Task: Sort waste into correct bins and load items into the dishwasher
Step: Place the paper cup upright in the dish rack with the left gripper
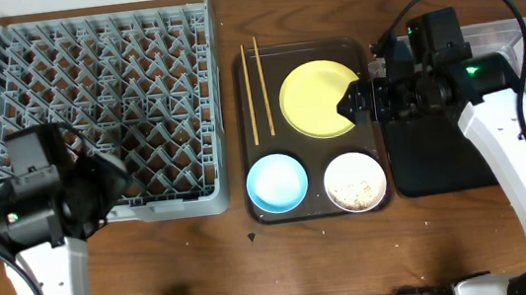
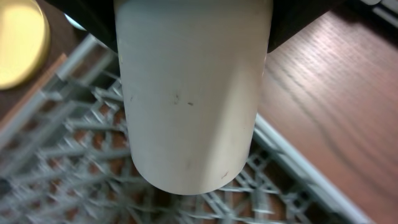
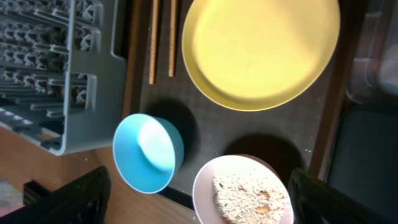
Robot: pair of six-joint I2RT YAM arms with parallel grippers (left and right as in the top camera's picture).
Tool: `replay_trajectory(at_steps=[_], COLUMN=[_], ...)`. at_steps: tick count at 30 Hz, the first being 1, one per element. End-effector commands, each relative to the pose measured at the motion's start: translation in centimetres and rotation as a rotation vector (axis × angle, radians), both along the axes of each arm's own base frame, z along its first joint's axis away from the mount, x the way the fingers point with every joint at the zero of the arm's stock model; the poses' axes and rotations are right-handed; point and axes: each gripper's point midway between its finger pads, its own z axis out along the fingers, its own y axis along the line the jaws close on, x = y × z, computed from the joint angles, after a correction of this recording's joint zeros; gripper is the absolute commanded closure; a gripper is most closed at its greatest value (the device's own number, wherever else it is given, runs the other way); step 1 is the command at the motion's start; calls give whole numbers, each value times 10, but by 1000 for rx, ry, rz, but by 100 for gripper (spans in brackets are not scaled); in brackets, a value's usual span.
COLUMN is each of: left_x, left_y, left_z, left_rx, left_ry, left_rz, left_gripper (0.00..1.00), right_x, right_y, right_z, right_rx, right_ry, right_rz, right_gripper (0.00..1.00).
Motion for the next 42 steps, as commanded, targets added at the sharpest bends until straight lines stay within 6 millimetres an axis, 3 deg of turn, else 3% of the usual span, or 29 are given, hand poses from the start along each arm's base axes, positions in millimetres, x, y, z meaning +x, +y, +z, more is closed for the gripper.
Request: replay_trajectory(at_steps=[1,2,12,17,28,36,42], left_x=[1,3,36,38,41,48,33], left_y=[16,14,9,6,-3,-1,-5], left_z=[-9,-12,-51,-62,-59,-27,-26], left_rx=[19,11,-53,-88,-133,-105,-148], left_ry=[54,69,147,181,158,56,95], left_rz=[59,51,-37,-43,-60,-56,25], left_gripper=[53,53,53,54,55,55,55], right_x=[0,0,0,-4,-6,-6,-6], right_y=[-1,0,8,15,20,21,22], right_z=[8,8,8,8,8,8,9], right_rx=[-30,-29,-25,-24,-24,-24,-23], right_ry=[-42,-43,-52,-53,-53,-54,-56], right_rz=[13,14,35,58,72,75,78], right_gripper=[6,1,1,1,1,1,1])
